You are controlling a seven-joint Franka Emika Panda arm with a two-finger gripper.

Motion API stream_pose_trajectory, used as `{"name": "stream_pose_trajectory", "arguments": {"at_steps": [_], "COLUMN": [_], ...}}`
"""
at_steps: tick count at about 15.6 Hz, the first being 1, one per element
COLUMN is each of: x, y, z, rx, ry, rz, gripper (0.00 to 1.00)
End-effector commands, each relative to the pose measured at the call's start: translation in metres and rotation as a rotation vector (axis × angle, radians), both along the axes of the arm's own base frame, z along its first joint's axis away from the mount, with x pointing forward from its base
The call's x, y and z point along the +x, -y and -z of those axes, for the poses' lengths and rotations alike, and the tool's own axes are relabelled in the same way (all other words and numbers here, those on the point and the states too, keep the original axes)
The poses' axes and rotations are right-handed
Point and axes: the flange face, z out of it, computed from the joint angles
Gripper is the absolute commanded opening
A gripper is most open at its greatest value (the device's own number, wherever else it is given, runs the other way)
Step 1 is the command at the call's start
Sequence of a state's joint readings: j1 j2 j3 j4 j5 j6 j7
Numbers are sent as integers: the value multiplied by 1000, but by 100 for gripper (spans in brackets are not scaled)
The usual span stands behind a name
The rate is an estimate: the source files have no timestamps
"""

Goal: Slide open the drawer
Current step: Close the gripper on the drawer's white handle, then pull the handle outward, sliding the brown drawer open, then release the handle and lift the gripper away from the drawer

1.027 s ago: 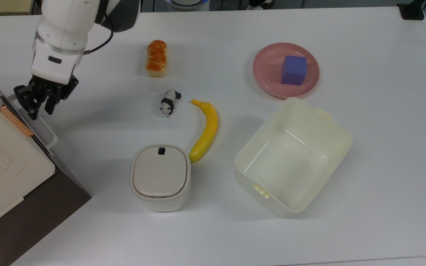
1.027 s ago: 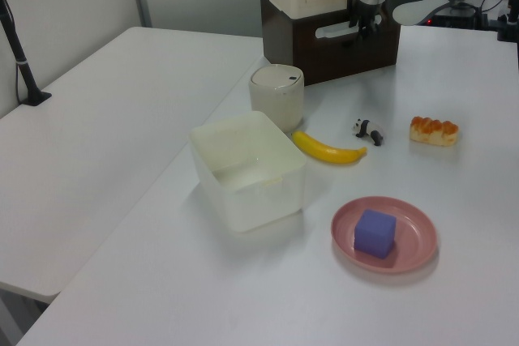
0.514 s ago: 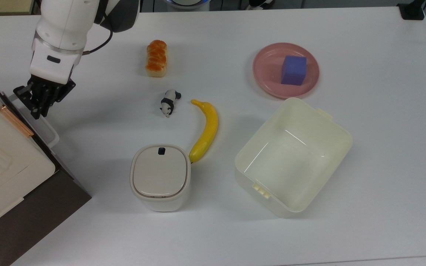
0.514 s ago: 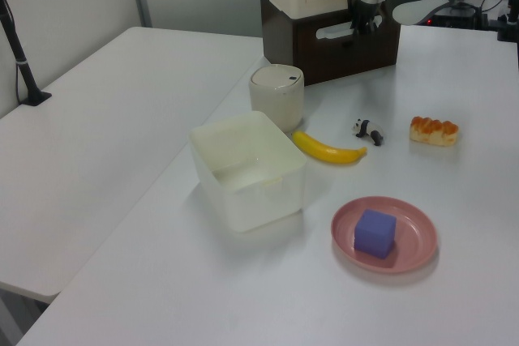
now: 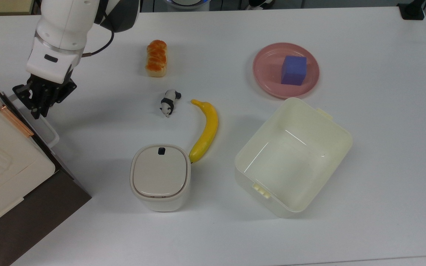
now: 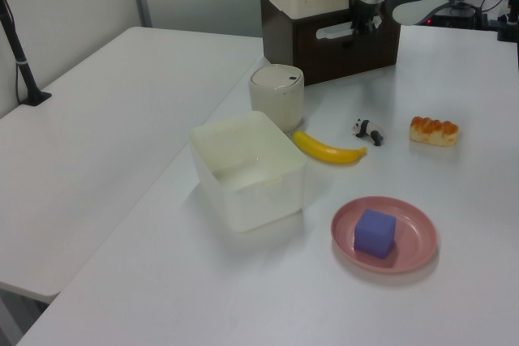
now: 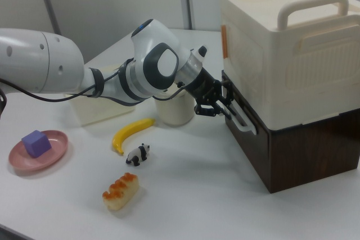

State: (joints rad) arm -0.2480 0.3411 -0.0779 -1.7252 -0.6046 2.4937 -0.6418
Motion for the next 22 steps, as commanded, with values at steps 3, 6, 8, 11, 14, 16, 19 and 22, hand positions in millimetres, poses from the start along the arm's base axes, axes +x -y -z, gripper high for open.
{"name": "stream_pose_trajectory", "arguments": {"at_steps": [3,6,8,11,14,16,19,22], "x": [-8,-18,-25,-37,-47,-50,-55,-59], "y": [-16,-33,-44,-55,-68,-85,-95,-104], "z": [14,16,17,18,15,20,14,15], "rx": [36,45,51,56,67,78,76,78], "ry": [21,5,-7,-24,-22,-31,-40,-49], "rz": [39,21,12,2,7,20,17,9], "gripper": [0,0,0,0,0,0,0,0]}}
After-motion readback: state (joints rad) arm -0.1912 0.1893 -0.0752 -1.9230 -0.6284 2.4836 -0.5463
